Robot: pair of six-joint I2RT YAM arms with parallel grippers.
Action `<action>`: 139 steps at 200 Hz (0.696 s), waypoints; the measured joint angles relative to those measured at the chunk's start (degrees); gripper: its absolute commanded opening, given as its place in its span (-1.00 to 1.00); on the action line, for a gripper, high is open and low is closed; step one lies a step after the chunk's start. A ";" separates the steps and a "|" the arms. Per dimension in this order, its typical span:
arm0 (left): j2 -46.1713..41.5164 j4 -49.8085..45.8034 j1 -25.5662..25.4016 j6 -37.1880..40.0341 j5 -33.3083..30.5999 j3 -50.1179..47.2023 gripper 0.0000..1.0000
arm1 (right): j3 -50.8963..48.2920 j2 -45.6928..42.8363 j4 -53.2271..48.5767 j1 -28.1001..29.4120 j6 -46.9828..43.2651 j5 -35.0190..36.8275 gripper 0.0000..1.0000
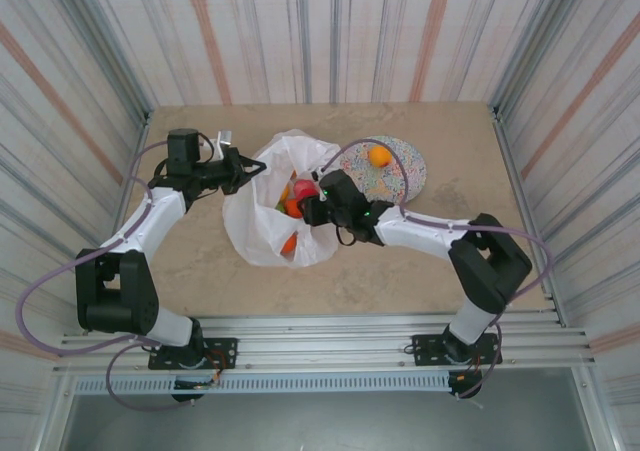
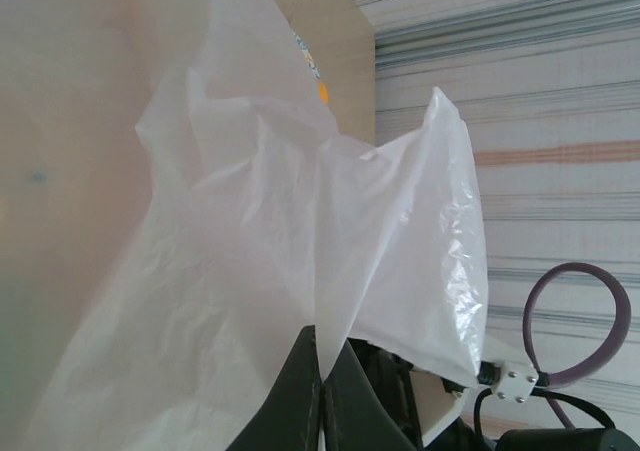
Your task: Place the fruits into the plastic bag
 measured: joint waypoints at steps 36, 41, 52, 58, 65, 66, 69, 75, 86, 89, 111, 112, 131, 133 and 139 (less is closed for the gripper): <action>0.00 0.00 0.00 0.00 0.00 0.00 -1.00 | 4.31 5.40 1.05 0.52 0.42 2.19 0.17; 0.00 0.02 0.00 0.00 0.00 0.00 -1.00 | 5.01 6.23 1.25 0.52 0.46 2.23 0.18; 0.00 0.02 0.00 0.00 0.00 0.00 -1.00 | 6.93 8.17 1.55 0.48 0.48 2.23 0.19; 0.00 0.02 0.00 -0.02 0.00 0.00 -1.00 | 8.11 9.25 1.57 0.46 0.48 2.08 0.19; 0.00 0.00 0.00 -0.02 0.02 0.00 -1.00 | 9.27 10.29 1.60 0.48 0.48 2.03 0.20; 0.00 0.02 0.00 -0.02 0.02 0.00 -1.00 | 9.51 10.56 1.57 0.48 0.48 1.99 0.20; 0.00 0.02 0.00 -0.02 0.00 0.00 -1.00 | 10.01 10.97 1.60 0.48 0.48 1.97 0.21; 0.00 0.02 0.00 -0.02 0.00 0.00 -1.00 | 10.82 11.80 1.66 0.48 0.48 1.81 0.22; 0.00 0.02 0.00 -0.02 0.00 0.00 -1.00 | 12.00 13.05 1.66 0.48 0.48 1.77 0.25; 0.00 0.02 0.00 -0.02 0.02 0.00 -1.00 | 12.31 13.42 1.68 0.48 0.46 1.66 0.26; 0.00 0.02 0.00 -0.02 0.02 0.00 -1.00 | 14.62 15.74 0.96 0.35 0.46 1.42 0.37; 0.00 0.02 0.00 -0.02 0.02 0.00 -1.00 | 14.69 15.80 0.94 0.35 0.48 1.42 0.37; 0.00 0.02 0.00 -0.04 0.02 0.00 -1.00 | 15.52 16.63 0.37 0.26 0.44 1.22 0.51; 0.00 0.02 0.00 -0.02 0.02 0.00 -1.00 | 15.52 16.63 0.28 0.24 0.42 1.20 0.52; 0.00 0.02 0.00 -0.02 0.02 0.00 -1.00 | 15.52 16.63 0.15 0.17 0.44 1.20 0.56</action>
